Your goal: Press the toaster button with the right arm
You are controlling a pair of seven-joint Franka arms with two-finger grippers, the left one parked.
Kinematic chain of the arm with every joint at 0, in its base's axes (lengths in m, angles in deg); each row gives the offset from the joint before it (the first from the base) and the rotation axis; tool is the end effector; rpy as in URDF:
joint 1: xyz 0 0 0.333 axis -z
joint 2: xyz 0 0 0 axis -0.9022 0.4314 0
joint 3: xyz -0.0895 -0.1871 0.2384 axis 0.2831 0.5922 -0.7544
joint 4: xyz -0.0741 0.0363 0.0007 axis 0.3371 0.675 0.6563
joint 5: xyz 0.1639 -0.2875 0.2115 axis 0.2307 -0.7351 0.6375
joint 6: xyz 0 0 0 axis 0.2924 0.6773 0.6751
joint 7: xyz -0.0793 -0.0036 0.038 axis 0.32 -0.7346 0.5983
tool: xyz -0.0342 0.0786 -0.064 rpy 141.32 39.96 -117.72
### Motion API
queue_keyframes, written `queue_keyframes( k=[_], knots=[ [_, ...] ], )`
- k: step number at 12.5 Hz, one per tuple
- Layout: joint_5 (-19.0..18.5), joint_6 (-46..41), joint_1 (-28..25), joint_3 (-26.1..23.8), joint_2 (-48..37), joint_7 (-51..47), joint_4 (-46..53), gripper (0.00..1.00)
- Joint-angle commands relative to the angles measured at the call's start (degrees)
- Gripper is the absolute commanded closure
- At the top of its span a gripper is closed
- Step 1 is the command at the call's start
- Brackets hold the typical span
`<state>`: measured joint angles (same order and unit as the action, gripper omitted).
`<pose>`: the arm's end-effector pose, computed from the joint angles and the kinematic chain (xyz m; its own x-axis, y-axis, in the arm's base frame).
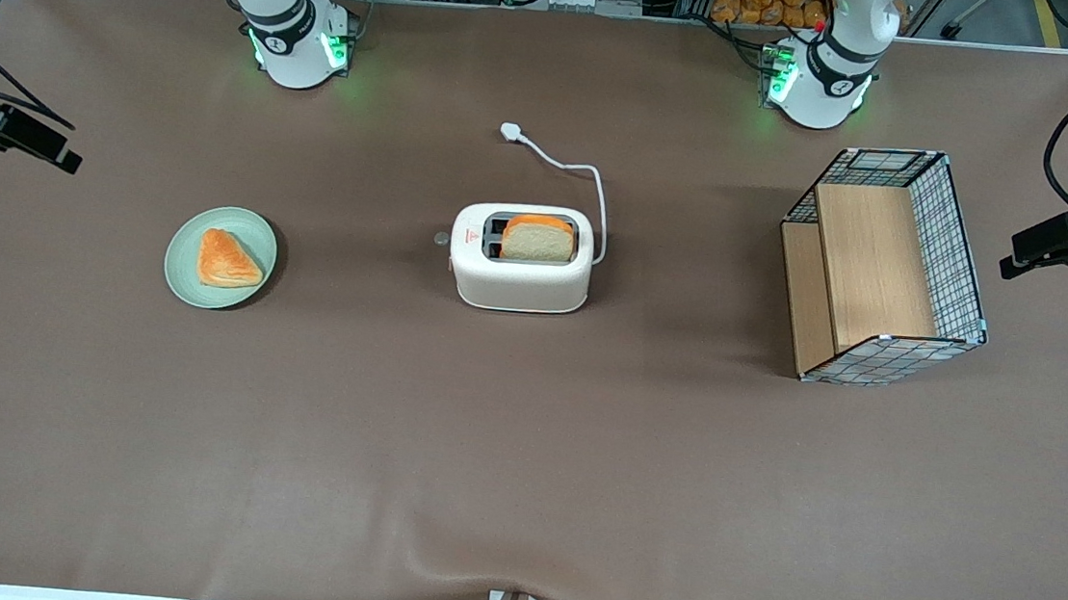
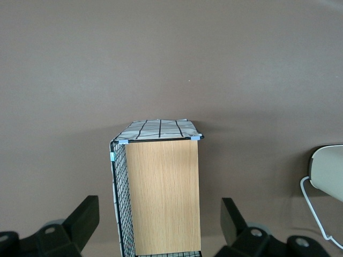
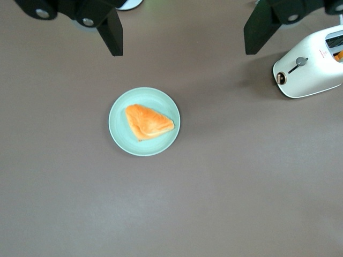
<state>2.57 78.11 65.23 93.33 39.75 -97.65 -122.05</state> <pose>0.5346 -0.0350 0.6251 0.9551 -0.2749 -0.1108 -0.2838 -0.9561 -0.0738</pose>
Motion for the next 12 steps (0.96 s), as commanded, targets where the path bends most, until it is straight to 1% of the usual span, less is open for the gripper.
queue_keyframes(
  k=[1, 3, 6, 7, 9, 10, 12],
  knots=[
    [-1.13, -1.62, 2.64, -2.40, 0.48, 0.25, 2.73, 0.00],
    [-1.39, -2.57, 2.99, -2.22, 0.40, 1.23, 3.00, 0.00],
    [-4.11, -3.81, 2.91, -2.57, 0.40, 1.32, 3.71, 0.00],
    [-4.20, -3.90, 2.91, -2.57, 0.40, 1.76, 3.71, 0.00],
    [-6.39, -3.81, 2.91, -2.66, 0.40, 9.01, 3.71, 0.00],
    [-6.49, -3.81, 2.91, -2.66, 0.40, 11.32, 3.71, 0.00],
    [-5.88, -3.90, 2.91, -2.66, 0.40, 11.52, 3.62, 0.00]
  ],
)
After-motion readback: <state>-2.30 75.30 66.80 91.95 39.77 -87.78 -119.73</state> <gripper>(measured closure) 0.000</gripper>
